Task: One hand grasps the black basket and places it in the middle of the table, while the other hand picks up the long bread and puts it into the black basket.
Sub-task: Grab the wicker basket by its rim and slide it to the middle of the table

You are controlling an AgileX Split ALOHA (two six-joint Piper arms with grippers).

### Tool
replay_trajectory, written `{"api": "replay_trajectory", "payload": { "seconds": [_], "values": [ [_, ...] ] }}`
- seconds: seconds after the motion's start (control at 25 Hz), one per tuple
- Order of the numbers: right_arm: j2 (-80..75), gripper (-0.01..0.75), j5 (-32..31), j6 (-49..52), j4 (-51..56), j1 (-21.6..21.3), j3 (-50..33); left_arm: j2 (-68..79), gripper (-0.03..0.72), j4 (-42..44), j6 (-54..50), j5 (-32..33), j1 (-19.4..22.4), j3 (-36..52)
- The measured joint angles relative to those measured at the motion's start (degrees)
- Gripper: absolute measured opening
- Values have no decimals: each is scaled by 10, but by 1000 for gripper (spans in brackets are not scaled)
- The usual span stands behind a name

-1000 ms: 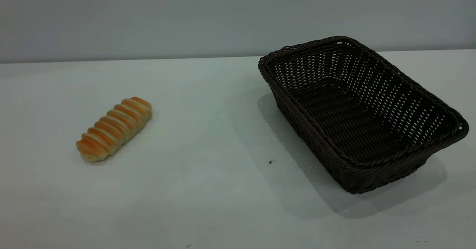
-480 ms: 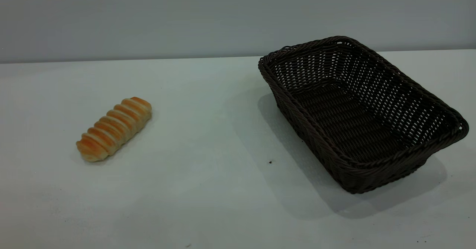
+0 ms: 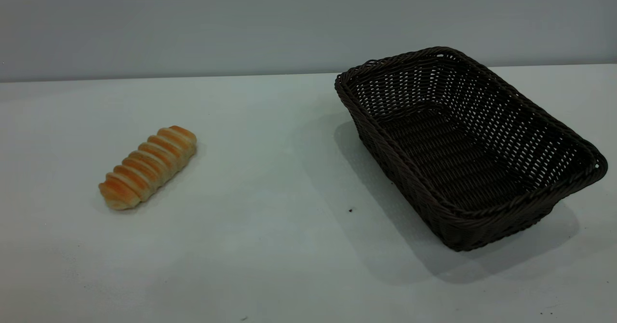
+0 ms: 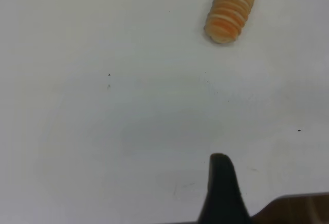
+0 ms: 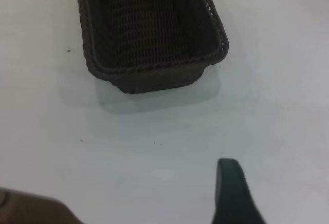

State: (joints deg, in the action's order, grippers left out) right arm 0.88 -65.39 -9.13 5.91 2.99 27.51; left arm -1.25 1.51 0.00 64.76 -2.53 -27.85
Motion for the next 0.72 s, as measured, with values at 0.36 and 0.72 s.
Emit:
{"api": "replay_trajectory", "payload": {
  "seconds": [0.36,0.72],
  "values": [
    [0,456,0,0,0,0,0,0,553,0,0,0,0,0],
    [0,456,1,0,31,0,0,0,553,2,5,-5,0,-2]
  ]
}}
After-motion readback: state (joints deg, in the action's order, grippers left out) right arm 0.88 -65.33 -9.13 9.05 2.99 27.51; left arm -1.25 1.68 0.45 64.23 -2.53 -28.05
